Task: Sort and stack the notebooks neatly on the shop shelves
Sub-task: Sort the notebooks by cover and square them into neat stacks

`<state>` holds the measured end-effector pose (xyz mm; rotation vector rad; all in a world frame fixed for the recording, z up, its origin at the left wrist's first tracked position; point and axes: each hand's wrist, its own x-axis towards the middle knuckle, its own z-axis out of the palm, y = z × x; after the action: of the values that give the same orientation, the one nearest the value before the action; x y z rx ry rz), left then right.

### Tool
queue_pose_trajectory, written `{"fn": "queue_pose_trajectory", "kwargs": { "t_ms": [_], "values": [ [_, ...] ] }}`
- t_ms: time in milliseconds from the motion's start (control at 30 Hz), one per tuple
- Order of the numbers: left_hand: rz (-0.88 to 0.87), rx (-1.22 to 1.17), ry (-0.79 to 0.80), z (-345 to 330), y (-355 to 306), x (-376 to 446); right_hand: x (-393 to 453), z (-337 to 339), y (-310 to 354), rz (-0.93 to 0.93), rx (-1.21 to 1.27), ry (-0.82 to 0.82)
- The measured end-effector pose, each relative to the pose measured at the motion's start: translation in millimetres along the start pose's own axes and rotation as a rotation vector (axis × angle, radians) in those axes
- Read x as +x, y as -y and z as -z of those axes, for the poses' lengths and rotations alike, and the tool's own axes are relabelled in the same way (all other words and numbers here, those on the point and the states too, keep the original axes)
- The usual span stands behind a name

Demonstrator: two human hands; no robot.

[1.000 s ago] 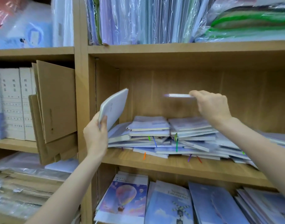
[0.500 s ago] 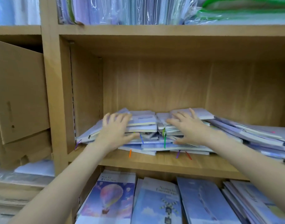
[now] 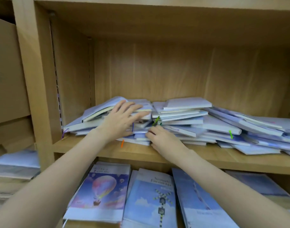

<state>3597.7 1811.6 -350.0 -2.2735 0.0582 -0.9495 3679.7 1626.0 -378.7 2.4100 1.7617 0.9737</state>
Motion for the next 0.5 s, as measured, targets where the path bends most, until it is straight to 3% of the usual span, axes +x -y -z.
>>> {"fn": "queue_pose_trajectory", "kwargs": {
  "t_ms": [167, 333, 500],
  "values": [
    [0.025, 0.125, 0.057, 4, 3, -7, 11, -13, -1, 0.099, -0.052, -0.232],
    [0.041, 0.124, 0.08, 5, 1, -4, 7, 4, 2, 0.115, -0.272, -0.242],
    [0.082, 0.113, 0.048, 5, 8, 6, -1, 20, -18, 0.095, -0.162, -0.308]
  ]
}}
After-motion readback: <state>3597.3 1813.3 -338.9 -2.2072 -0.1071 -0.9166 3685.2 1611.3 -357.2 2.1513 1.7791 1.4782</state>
